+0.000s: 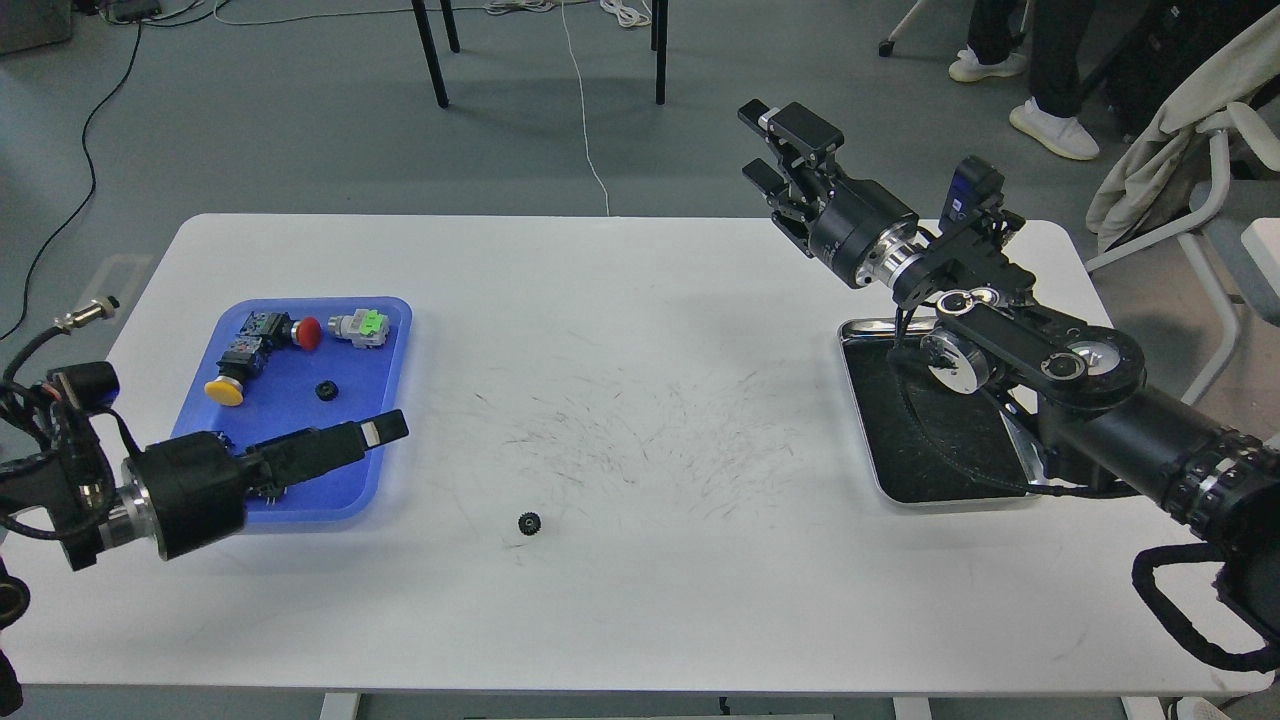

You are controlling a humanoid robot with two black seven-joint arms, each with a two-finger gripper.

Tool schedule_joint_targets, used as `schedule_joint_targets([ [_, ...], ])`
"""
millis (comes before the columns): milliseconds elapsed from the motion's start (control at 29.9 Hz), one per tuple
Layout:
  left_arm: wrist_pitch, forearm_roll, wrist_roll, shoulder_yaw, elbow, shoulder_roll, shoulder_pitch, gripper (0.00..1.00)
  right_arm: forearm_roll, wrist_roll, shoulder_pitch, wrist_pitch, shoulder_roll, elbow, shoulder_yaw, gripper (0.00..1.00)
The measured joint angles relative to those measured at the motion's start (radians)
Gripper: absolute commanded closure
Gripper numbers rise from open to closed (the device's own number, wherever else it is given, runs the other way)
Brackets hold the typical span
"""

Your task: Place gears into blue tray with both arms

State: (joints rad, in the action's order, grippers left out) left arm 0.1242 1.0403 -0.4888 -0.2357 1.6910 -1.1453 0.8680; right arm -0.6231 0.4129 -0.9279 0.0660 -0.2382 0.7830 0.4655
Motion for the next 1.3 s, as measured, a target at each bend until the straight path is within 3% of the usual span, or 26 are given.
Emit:
schedule_joint_targets([
  [67,0.010,0.023,0.000,-0.025,-0.001,0.039,-0.002,0.01,0.032,-0.003,0.000,-0.009,-0.004,-0.015,0.002,0.20],
  [134,0.020,0.040,0.000,-0.046,-0.004,0.073,-0.003,0.01,0.082,-0.012,0.000,-0.017,-0.005,-0.039,0.006,0.07],
  [435,0.066,0.148,0.000,-0.106,-0.105,0.213,0.008,0.01,0.389,-0.110,0.027,-0.042,-0.023,-0.121,0.001,0.06],
  [769,0.112,0.295,0.000,-0.169,-0.267,0.325,0.056,0.02,0.396,-0.117,0.032,-0.046,-0.030,-0.120,-0.011,0.06],
  [1170,0.172,0.512,0.000,-0.185,-0.419,0.350,0.094,0.02,0.396,-0.118,0.020,-0.046,-0.032,-0.124,-0.082,0.05],
  [1304,0.181,0.581,0.000,-0.194,-0.441,0.351,0.161,0.02,0.397,-0.118,0.028,-0.046,-0.032,-0.124,-0.082,0.05],
])
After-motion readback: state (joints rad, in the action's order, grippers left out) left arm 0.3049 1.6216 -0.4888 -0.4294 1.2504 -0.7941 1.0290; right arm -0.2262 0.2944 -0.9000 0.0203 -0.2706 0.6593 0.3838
